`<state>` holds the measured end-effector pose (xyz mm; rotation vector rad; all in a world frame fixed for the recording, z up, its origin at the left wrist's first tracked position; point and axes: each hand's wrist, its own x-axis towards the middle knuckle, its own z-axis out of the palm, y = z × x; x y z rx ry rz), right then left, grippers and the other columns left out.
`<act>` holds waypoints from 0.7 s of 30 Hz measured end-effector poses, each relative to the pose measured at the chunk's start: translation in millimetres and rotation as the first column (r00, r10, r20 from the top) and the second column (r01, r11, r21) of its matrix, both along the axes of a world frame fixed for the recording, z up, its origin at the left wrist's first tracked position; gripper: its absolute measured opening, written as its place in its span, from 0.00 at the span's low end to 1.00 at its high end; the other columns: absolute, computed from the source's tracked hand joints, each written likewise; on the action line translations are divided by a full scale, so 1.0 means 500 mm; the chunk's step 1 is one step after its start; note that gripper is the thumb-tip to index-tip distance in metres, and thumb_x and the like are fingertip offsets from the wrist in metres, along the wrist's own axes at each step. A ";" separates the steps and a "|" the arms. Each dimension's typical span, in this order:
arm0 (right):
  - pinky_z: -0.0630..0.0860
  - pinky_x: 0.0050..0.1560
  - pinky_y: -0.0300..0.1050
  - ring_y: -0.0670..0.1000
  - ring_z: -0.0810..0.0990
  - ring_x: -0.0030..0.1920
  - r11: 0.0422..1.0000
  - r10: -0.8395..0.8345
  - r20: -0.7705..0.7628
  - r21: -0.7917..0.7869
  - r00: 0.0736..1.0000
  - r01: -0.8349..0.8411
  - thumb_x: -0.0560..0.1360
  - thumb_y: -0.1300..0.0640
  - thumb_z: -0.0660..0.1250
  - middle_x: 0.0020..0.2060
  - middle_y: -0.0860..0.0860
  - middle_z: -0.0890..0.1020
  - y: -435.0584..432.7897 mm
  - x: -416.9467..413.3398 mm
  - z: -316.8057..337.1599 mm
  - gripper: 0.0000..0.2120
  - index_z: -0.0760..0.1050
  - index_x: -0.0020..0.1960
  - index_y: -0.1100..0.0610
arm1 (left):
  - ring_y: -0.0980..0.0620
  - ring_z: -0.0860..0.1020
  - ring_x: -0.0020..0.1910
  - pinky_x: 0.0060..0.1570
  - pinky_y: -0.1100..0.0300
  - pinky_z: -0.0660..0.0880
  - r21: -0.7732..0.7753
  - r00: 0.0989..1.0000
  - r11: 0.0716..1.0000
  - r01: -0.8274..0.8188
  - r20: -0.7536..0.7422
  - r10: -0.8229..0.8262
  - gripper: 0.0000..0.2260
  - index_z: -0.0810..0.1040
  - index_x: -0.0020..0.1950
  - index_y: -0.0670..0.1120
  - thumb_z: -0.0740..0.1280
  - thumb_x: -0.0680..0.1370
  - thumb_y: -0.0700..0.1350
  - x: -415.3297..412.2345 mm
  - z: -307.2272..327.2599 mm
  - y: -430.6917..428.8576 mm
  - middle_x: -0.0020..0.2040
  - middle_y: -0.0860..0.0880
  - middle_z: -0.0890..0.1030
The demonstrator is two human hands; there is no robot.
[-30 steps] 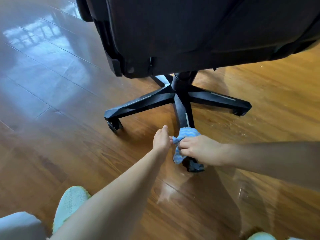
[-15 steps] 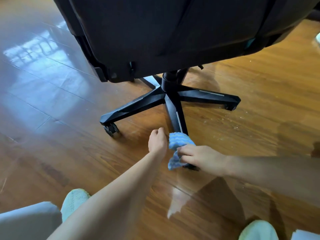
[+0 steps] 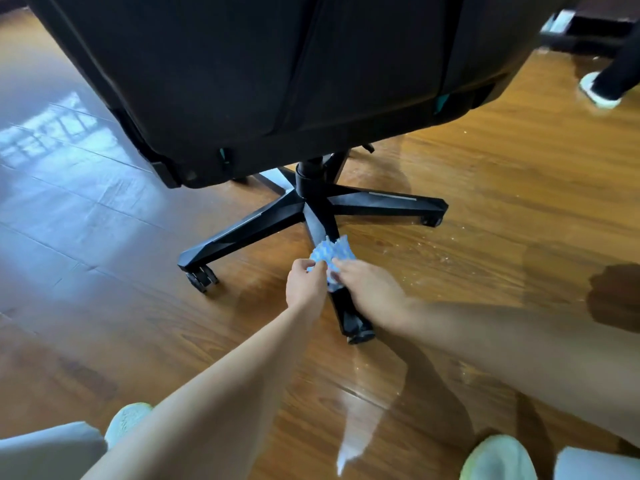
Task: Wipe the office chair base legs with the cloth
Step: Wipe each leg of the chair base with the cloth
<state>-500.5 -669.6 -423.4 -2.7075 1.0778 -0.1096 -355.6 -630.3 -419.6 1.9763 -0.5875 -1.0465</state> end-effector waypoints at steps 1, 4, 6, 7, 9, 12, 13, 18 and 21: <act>0.73 0.68 0.49 0.52 0.67 0.76 0.999 0.050 -0.038 0.004 0.998 -0.049 0.78 0.62 0.65 0.76 0.48 0.70 0.024 -0.008 -0.004 0.27 0.71 0.75 0.49 | 0.48 0.80 0.51 0.51 0.54 0.75 0.006 1.000 1.000 -0.005 -0.005 0.005 0.13 0.78 0.63 0.49 0.65 0.81 0.51 0.002 0.001 -0.002 0.56 0.50 0.82; 0.71 0.69 0.46 0.47 0.62 0.78 0.978 0.189 -0.134 0.116 0.973 -0.174 0.77 0.61 0.65 0.76 0.42 0.69 0.055 -0.039 0.016 0.25 0.75 0.72 0.47 | 0.51 0.80 0.47 0.50 0.54 0.76 0.005 1.000 1.000 0.028 0.013 -0.028 0.09 0.78 0.58 0.51 0.64 0.81 0.52 -0.005 0.009 -0.003 0.49 0.55 0.81; 0.74 0.66 0.49 0.50 0.72 0.72 0.966 0.140 -0.150 0.236 0.979 -0.102 0.74 0.65 0.63 0.70 0.44 0.77 0.053 -0.054 0.056 0.26 0.78 0.69 0.46 | 0.54 0.79 0.41 0.42 0.55 0.74 -0.030 0.997 0.997 0.077 0.030 -0.076 0.06 0.77 0.53 0.54 0.64 0.79 0.53 -0.012 0.014 0.002 0.46 0.56 0.81; 0.77 0.61 0.52 0.52 0.78 0.65 0.955 0.088 -0.144 0.293 0.986 -0.042 0.73 0.65 0.62 0.65 0.47 0.81 0.046 -0.056 0.082 0.25 0.80 0.66 0.47 | 0.55 0.79 0.40 0.40 0.55 0.74 -0.050 0.994 0.993 0.103 0.030 -0.102 0.05 0.78 0.51 0.55 0.64 0.79 0.53 -0.013 0.017 0.004 0.46 0.55 0.81; 0.79 0.52 0.53 0.53 0.82 0.53 0.923 -0.036 -0.089 0.379 0.995 0.067 0.72 0.66 0.60 0.53 0.49 0.85 0.018 -0.055 0.138 0.21 0.83 0.55 0.49 | 0.53 0.76 0.37 0.38 0.56 0.71 -0.088 0.991 0.987 0.134 -0.005 -0.135 0.08 0.81 0.51 0.50 0.65 0.79 0.52 -0.014 0.026 0.005 0.42 0.54 0.81; 0.75 0.45 0.45 0.47 0.80 0.44 0.848 -0.160 -0.070 0.500 0.985 0.174 0.72 0.67 0.60 0.41 0.43 0.83 -0.025 -0.040 0.226 0.20 0.80 0.39 0.43 | 0.50 0.73 0.33 0.39 0.56 0.71 -0.097 0.975 0.991 0.097 -0.191 -0.114 0.12 0.85 0.46 0.44 0.67 0.80 0.51 -0.019 0.055 0.003 0.37 0.49 0.80; 0.73 0.43 0.43 0.46 0.78 0.41 0.822 -0.178 -0.097 0.532 0.979 0.202 0.73 0.67 0.61 0.38 0.43 0.82 -0.038 -0.031 0.251 0.20 0.80 0.37 0.43 | 0.49 0.76 0.35 0.41 0.56 0.74 -0.102 0.958 0.990 0.101 -0.259 -0.125 0.13 0.85 0.47 0.44 0.68 0.80 0.52 -0.023 0.073 0.001 0.39 0.47 0.82; 0.74 0.38 0.42 0.49 0.76 0.31 0.833 -0.104 -0.297 0.495 0.949 0.246 0.81 0.59 0.66 0.31 0.50 0.78 -0.095 0.024 0.366 0.10 0.74 0.40 0.57 | 0.42 0.85 0.54 0.53 0.50 0.79 -0.180 0.900 0.950 0.254 -0.315 -0.301 0.34 0.84 0.64 0.43 0.73 0.69 0.67 -0.031 0.160 -0.021 0.57 0.42 0.87; 0.76 0.29 0.37 0.42 0.80 0.26 0.786 -0.108 -0.244 0.573 0.964 0.233 0.81 0.61 0.66 0.27 0.45 0.81 -0.116 0.013 0.428 0.09 0.75 0.42 0.56 | 0.46 0.86 0.60 0.55 0.53 0.83 -0.325 0.793 0.877 0.353 -0.394 -0.465 0.33 0.83 0.68 0.51 0.71 0.73 0.72 -0.020 0.201 -0.020 0.61 0.45 0.87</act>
